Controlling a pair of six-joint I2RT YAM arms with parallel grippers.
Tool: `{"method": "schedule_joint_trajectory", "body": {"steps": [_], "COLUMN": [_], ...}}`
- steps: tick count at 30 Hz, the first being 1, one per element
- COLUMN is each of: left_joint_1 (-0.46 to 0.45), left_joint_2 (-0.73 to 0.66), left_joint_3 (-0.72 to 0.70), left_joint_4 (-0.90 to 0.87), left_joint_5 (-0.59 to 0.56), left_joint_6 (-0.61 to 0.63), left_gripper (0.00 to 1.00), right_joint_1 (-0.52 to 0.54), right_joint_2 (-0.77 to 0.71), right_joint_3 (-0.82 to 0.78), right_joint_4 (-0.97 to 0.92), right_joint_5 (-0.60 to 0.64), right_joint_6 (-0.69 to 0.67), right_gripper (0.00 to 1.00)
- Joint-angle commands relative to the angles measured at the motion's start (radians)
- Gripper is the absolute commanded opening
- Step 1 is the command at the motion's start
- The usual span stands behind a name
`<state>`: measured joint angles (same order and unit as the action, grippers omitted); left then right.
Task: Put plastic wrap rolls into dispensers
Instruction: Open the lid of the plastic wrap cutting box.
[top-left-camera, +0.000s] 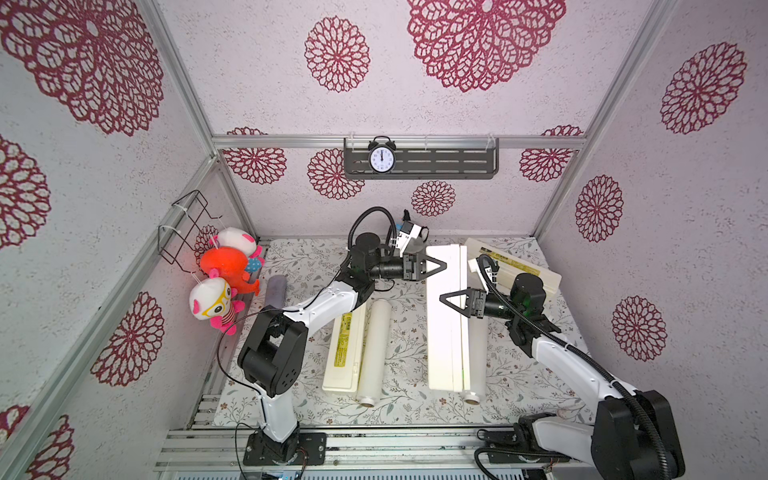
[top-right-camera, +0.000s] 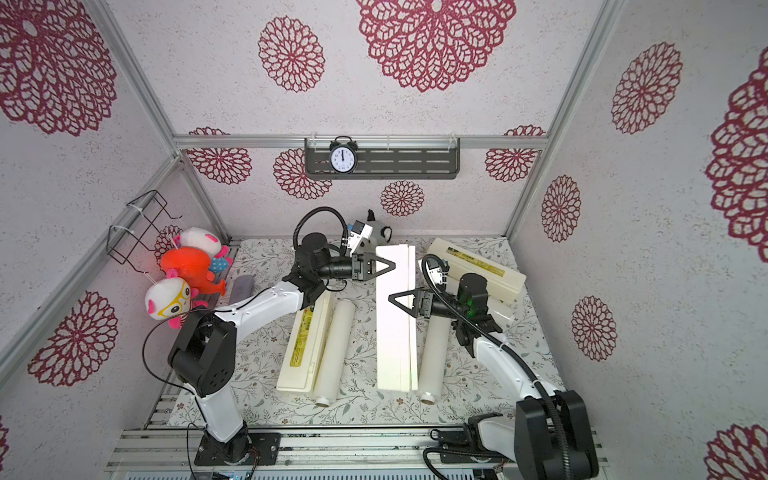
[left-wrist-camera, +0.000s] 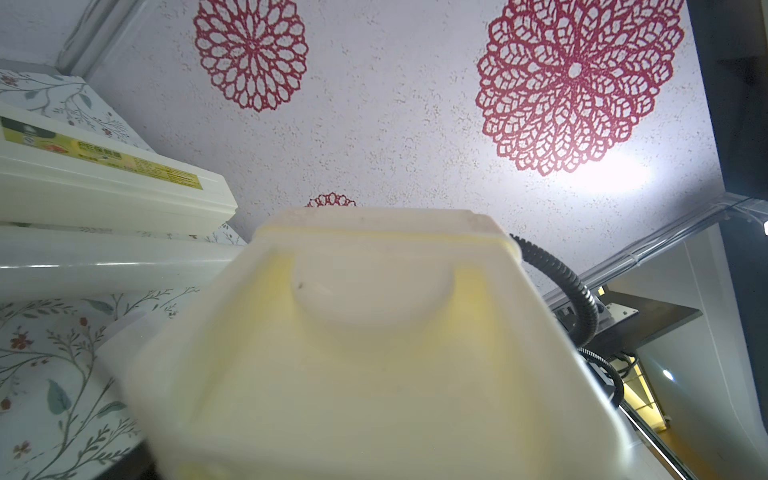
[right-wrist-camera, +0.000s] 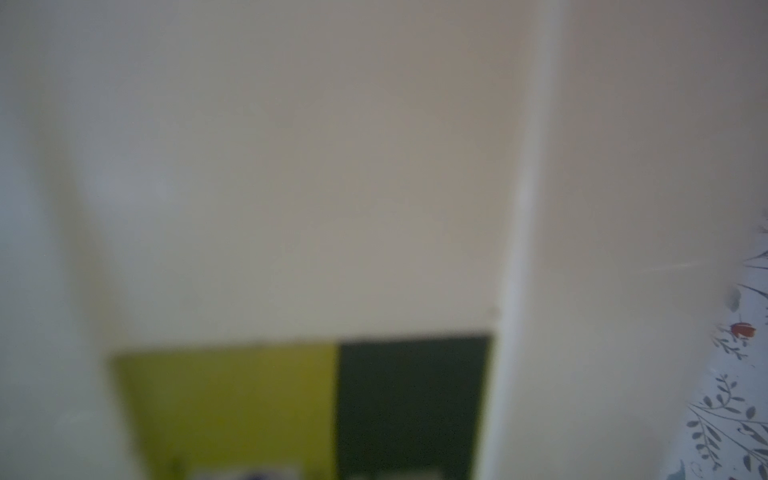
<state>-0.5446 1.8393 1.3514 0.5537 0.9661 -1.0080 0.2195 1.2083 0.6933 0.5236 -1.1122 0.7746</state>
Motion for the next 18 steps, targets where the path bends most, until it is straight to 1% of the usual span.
{"method": "schedule_joint_trajectory", "body": {"steps": [1, 7, 14, 18], "left_joint_1": [0.019, -0.001, -0.024, -0.043], "left_joint_2": [-0.052, -0.014, 0.015, 0.017], "left_joint_3": [0.014, 0.04, 0.054, 0.066], "left_joint_4": [0.018, 0.043, 0.061, 0.007], "left_joint_5": [-0.044, -0.015, 0.03, 0.067], "left_joint_6": [-0.003, -0.02, -0.029, 0.012], "left_gripper": [0.98, 0.98, 0.98, 0.98], "right_joint_1": [-0.009, -0.002, 0.006, 0.006], "right_joint_2": [-0.007, -0.004, 0.011, 0.014], "right_joint_3": [0.021, 0.027, 0.035, 0.035], "right_joint_4": [0.045, -0.012, -0.007, -0.001], "right_joint_5": [0.008, 0.012, 0.009, 0.002], "right_joint_6": [-0.004, -0.049, -0.049, -0.046], "right_gripper": [0.61, 0.61, 0.62, 0.62]}}
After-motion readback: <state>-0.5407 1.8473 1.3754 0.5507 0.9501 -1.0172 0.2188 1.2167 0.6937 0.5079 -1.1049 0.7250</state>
